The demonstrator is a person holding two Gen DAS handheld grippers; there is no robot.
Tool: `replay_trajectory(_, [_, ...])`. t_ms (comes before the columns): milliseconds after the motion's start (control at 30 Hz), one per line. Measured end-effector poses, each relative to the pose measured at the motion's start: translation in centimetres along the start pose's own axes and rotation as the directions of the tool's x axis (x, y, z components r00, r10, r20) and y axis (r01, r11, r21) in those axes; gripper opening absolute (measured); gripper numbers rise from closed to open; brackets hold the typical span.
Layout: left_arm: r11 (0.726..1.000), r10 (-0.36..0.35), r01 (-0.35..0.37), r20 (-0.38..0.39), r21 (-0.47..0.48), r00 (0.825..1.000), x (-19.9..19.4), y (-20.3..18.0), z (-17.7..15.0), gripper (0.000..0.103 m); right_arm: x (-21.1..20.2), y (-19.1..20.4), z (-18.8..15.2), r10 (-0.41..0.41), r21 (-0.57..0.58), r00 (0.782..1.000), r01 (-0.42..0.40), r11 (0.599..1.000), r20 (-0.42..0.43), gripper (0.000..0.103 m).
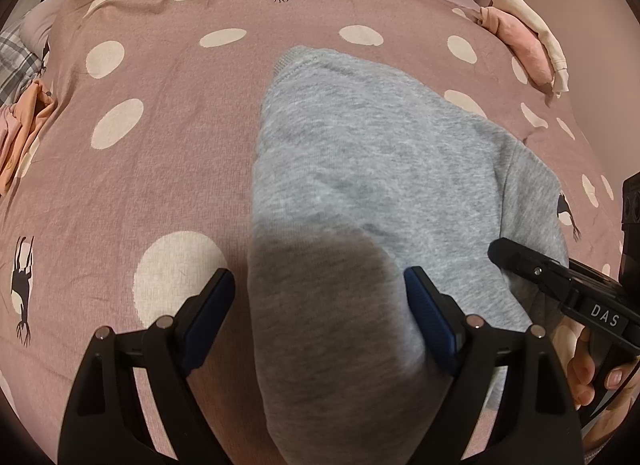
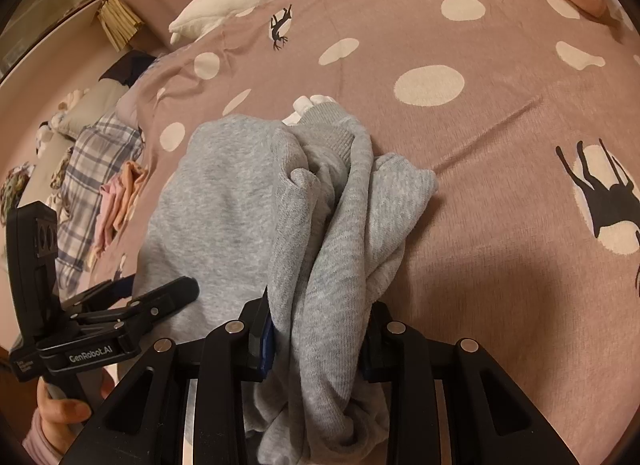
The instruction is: Fold small clothes
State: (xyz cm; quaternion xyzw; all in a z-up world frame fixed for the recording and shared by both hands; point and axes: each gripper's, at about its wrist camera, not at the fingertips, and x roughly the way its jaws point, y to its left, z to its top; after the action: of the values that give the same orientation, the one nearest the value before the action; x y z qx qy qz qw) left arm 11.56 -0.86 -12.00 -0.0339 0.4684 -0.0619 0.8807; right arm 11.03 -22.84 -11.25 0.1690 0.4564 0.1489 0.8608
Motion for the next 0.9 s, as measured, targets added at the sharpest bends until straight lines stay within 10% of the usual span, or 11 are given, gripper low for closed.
replay_trajectory(900, [1.0, 0.01, -0.01, -0.011, -0.012, 1.0, -0.08, 0.58, -0.31, 0.094, -0.12, -0.39, -0.25, -0.008, 0.01, 1.0, 0.008, 1.0, -0.006, 0.035])
